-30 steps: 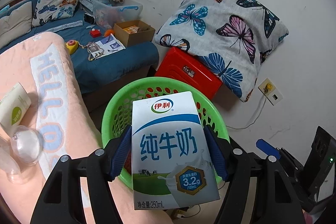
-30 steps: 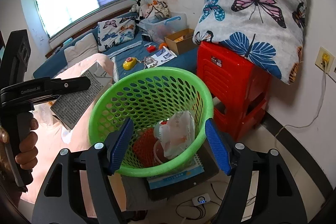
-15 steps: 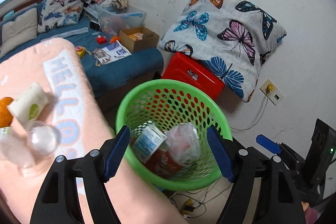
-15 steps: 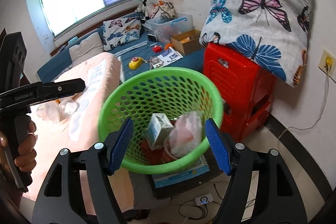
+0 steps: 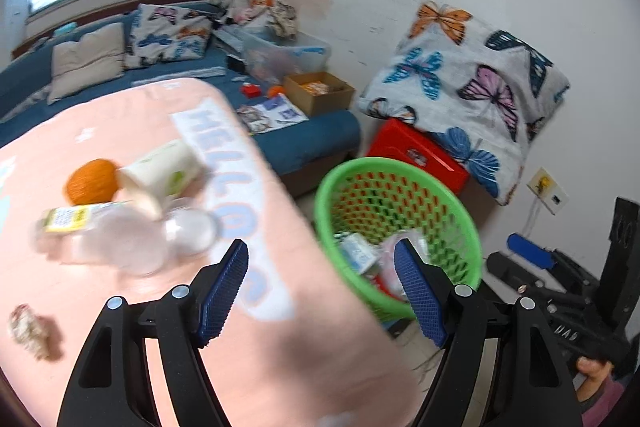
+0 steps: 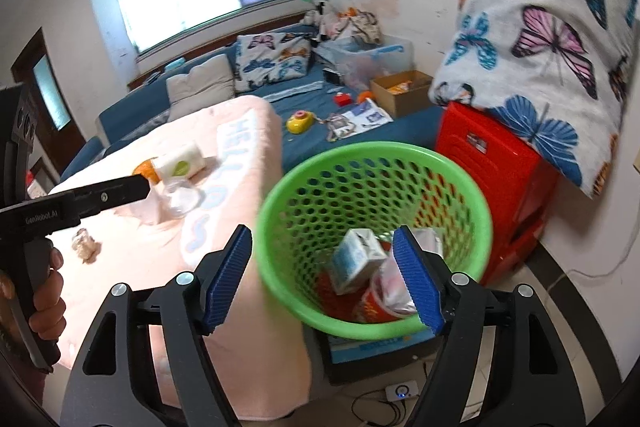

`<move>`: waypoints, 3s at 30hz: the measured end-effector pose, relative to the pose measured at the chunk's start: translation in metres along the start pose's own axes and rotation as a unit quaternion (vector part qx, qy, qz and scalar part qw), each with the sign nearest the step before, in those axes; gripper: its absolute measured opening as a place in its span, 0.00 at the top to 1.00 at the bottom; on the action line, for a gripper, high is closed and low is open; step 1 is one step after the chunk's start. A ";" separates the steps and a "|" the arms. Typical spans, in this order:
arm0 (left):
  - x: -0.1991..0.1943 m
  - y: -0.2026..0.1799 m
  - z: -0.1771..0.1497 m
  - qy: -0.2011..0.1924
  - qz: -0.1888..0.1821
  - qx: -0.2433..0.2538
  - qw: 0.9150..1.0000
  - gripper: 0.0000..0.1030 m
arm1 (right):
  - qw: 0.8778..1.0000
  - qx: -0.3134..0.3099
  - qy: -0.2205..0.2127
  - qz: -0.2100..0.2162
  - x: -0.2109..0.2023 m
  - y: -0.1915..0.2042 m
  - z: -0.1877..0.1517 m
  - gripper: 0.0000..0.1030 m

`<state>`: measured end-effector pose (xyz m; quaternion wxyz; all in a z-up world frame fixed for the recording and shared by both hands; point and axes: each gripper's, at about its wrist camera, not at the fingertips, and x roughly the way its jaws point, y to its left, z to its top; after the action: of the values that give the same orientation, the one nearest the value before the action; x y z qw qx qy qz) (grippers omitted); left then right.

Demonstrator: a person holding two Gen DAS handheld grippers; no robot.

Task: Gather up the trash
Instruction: 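Return to the table and grasp the crumpled white tissue with the left tool, then grasp the clear plastic lid with the right tool while the left tool holds the tissue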

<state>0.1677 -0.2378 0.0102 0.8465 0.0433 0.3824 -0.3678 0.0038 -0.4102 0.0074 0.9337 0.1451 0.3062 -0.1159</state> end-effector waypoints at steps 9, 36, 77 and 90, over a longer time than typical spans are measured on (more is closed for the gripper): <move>-0.041 0.077 -0.027 -0.015 0.082 -0.051 0.995 0.29 | 0.998 -0.035 0.006 0.043 0.019 0.054 0.009 0.28; -0.055 0.242 -0.092 0.027 0.205 -0.137 0.969 0.17 | 0.988 -0.102 0.051 0.109 0.073 0.160 0.007 0.25; -0.053 0.269 -0.104 0.012 0.123 -0.118 0.985 0.53 | 0.982 -0.171 0.074 0.011 0.185 0.288 -0.008 0.07; -0.054 0.277 -0.106 0.009 0.112 -0.125 0.986 0.53 | 0.979 -0.190 0.069 -0.019 0.200 0.294 -0.010 0.13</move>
<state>0.2605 0.0322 -0.0850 0.8776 -0.0166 0.4257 -0.2198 0.2451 -0.1581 -0.0628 0.9183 -0.0333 0.3893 -0.0634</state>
